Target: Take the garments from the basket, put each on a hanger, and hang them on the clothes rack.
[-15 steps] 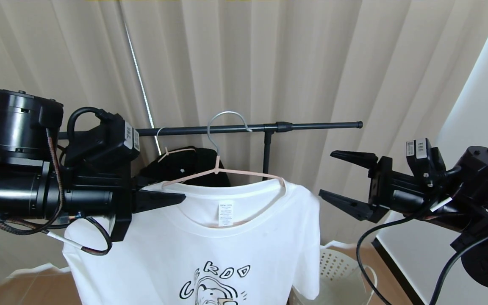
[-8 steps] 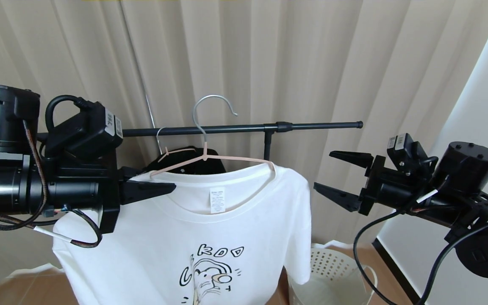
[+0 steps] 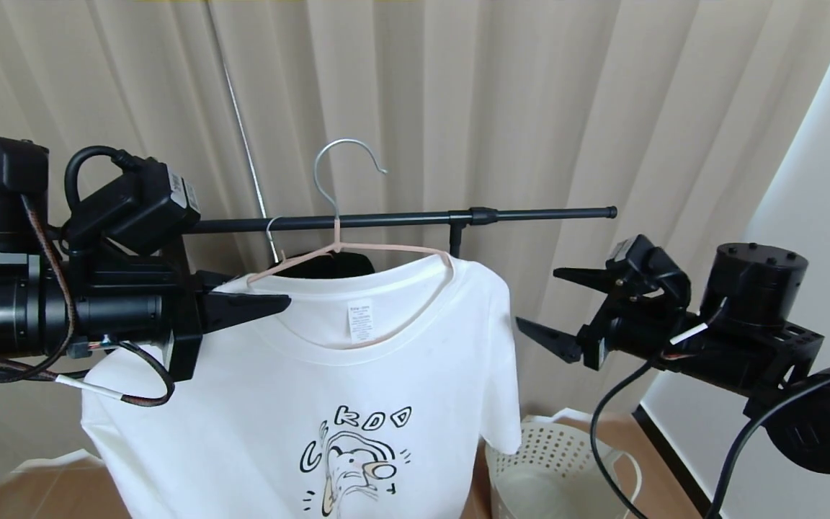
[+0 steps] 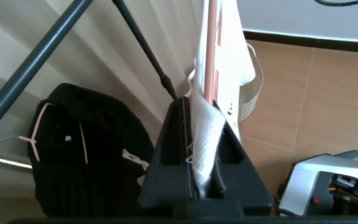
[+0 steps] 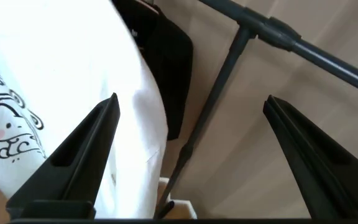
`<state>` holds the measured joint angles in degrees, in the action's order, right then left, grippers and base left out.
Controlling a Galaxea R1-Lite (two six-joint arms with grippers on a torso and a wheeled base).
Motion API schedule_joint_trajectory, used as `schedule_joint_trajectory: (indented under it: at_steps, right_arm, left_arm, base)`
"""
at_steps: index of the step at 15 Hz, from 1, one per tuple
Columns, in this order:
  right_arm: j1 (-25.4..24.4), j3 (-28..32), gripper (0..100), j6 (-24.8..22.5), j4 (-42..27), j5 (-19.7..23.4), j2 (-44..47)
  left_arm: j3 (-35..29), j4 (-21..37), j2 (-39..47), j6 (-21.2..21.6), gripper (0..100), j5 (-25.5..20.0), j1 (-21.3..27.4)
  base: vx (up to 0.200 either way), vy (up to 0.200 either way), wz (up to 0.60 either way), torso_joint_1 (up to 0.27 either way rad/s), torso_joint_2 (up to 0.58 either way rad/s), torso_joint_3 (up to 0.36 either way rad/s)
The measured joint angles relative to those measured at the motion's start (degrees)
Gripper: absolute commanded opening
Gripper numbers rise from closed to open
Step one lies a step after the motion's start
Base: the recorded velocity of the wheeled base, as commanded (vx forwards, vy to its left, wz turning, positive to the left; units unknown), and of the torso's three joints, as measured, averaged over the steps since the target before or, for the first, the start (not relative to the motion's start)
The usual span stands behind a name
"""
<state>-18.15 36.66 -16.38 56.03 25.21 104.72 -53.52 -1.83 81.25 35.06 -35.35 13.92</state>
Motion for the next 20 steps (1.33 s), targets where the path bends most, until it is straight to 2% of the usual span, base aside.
schedule_joint_trajectory:
  at_steps: [2,12,13,17,20]
  right_arm:
    - [-1.2,1.2,100,-1.0,-4.1,-1.3,-0.1]
    - [-2.5,2.9,100,-3.9,-4.6,-1.5,6.0]
    - [-2.5,3.0,0,-4.7,-4.5,-1.6,7.0]
    - [-2.2,3.5,0,-4.9,-4.2,-1.5,8.5]
    - [-0.1,4.7,0,-4.8,-4.3,-1.4,8.9]
  left_arm:
    - [0.5,-0.2,-0.5,-0.5,0,0.0,0.0]
    - [2.6,-2.0,-4.4,-1.7,0,0.0,0.3]
    - [2.8,-2.0,-4.9,-1.6,0,0.0,0.3]
    - [4.1,-2.1,-6.3,-1.7,0,0.0,0.1]
    - [4.6,-2.0,-6.7,-1.7,0,0.0,0.0]
  base:
    - [0.000,0.000,0.00,0.000,0.00,0.000]
    - [0.000,0.000,0.00,0.000,0.00,0.000]
    - [0.000,0.000,0.00,0.000,0.00,0.000]
    - [0.000,0.000,0.00,0.000,0.00,0.000]
    - [0.000,0.000,0.00,0.000,0.00,0.000]
